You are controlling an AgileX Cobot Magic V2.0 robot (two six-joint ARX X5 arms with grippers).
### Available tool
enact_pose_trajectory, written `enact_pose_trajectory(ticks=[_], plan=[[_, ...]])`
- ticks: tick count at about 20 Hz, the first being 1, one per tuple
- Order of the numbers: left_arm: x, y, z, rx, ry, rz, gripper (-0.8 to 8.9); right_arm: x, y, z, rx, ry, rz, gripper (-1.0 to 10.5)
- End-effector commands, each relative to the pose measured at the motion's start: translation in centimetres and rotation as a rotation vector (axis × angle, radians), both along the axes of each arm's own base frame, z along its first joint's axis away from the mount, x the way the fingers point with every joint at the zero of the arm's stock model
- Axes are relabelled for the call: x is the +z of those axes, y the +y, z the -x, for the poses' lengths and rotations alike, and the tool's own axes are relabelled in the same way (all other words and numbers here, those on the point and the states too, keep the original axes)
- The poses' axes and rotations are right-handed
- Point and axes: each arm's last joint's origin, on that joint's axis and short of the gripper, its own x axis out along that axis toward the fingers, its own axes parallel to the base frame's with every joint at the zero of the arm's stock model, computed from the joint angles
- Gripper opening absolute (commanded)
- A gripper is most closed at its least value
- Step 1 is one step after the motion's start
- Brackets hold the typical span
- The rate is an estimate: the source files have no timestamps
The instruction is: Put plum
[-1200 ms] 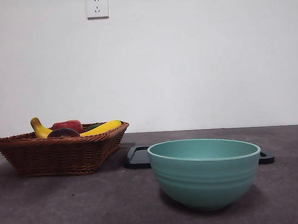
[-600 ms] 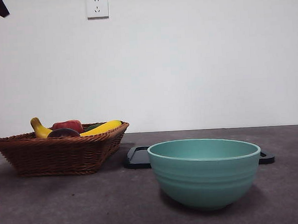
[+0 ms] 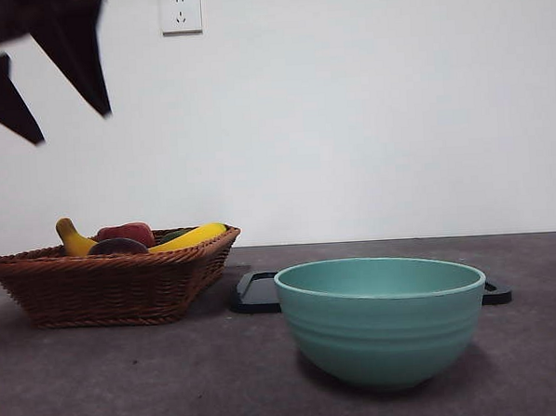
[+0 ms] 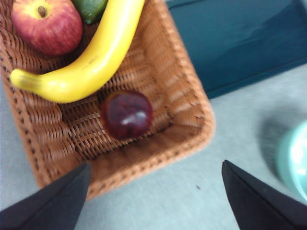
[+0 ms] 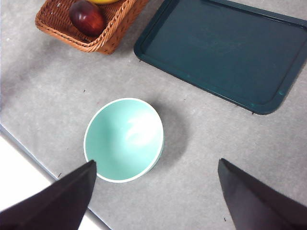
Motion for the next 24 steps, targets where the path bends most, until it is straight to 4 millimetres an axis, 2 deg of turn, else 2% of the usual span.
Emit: enact_pose_trajectory(ticks=[1, 5, 11, 15, 24], plan=[[-1.2, -0.9, -2.0, 0.009, 0.011, -0.03, 4.35, 0.5, 0.1, -0.1, 0.007, -0.016, -0.004, 4.1], [-3.9, -1.8, -4.5, 0.006, 0.045, -0.044, 4.35, 0.5, 0.1, -0.1, -0.002, -0.01, -0.01, 4.1], [-7.3, -2.4, -6.7, 0.027, 0.086, -0.101, 4.35, 0.5, 0.1, -0.1, -0.002, -0.009, -0.01, 4.1], [-8.8, -2.7, -7.6, 0.026, 0.102, -0.106, 4.35, 0.5, 0.1, -0.1, -0.002, -0.009, -0.011, 4.1], [-10.5, -3.0, -8.3, 0.025, 0.138, -0.119, 4.35, 0.5, 0.1, -0.1, -0.002, -0.009, -0.011, 4.1]])
